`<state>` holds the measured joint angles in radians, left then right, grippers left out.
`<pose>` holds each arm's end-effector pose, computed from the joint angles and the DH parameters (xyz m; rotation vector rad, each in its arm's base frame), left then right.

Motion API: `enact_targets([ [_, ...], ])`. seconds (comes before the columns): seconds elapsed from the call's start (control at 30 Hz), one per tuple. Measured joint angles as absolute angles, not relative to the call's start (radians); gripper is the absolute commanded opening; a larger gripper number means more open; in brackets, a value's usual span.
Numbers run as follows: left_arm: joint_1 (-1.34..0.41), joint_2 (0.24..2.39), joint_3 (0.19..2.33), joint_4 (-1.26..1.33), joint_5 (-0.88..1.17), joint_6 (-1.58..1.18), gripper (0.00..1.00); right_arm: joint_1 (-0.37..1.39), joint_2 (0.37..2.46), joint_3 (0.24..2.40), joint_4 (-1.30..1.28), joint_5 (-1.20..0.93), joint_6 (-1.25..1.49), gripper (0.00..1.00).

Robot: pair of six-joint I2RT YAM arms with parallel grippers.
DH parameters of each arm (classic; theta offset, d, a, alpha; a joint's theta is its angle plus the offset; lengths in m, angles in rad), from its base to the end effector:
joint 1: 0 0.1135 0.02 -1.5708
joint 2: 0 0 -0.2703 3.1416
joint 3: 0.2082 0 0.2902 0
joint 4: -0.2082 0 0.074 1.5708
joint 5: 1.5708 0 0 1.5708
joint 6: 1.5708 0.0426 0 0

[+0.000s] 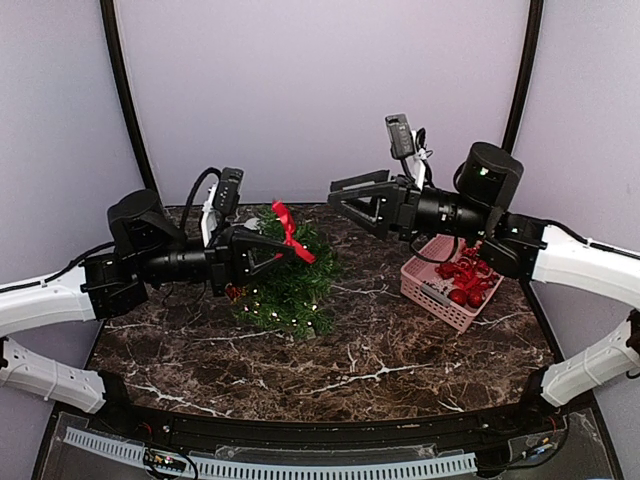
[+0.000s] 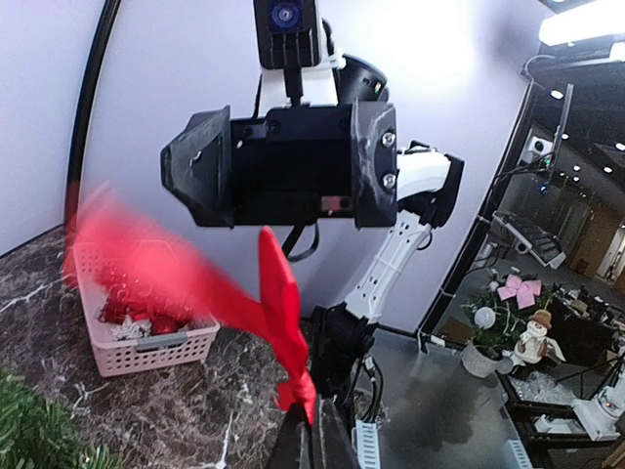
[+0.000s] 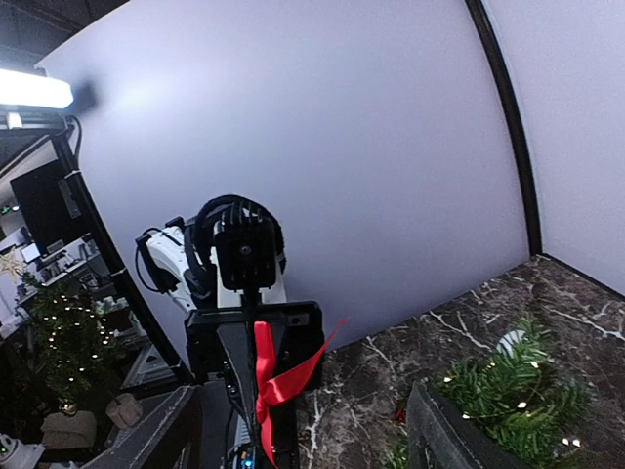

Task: Decorate the small christmas tree
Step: Pass from the right arm to the left, then pass from the left arm to the right

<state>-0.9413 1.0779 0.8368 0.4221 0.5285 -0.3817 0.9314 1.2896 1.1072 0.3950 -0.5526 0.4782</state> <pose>0.1540 -0.2480 0.3620 0.8860 1.3128 -1.4317 0.1867 0.2885 0.4039 -0.8436 1.3324 1.5157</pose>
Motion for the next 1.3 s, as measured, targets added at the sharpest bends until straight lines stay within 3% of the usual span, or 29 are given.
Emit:
enact_targets([
  [0.17, -0.941, 1.096, 0.951, 0.084, 0.538, -0.263, 0.00, 0.923, 1.227, 1.158, 0.099, -0.475, 0.361, 0.76],
  [0.37, -0.942, 1.155, 1.013, -0.195, 0.634, -0.176, 0.00, 0.944, 1.254, 1.227, -0.173, -0.514, 0.266, 0.71],
  [0.63, -0.964, 1.244, 1.077, -0.385, 0.773, -0.130, 0.00, 0.974, 1.321, 1.220, -0.209, -0.696, 0.266, 0.63],
  [0.87, -0.974, 1.249, 1.081, -0.405, 0.831, -0.130, 0.00, 1.000, 1.397, 1.200, -0.168, -0.796, 0.279, 0.54],
  [1.1, -0.976, 1.249, 1.081, -0.390, 0.855, -0.142, 0.00, 1.024, 1.436, 1.172, -0.097, -0.863, 0.322, 0.31],
  [1.23, -0.976, 1.249, 1.080, -0.377, 0.857, -0.148, 0.00, 1.030, 1.437, 1.158, -0.044, -0.888, 0.342, 0.02],
  [1.3, -0.976, 1.249, 1.079, -0.371, 0.857, -0.151, 0.00, 1.031, 1.437, 1.151, -0.021, -0.896, 0.354, 0.00],
])
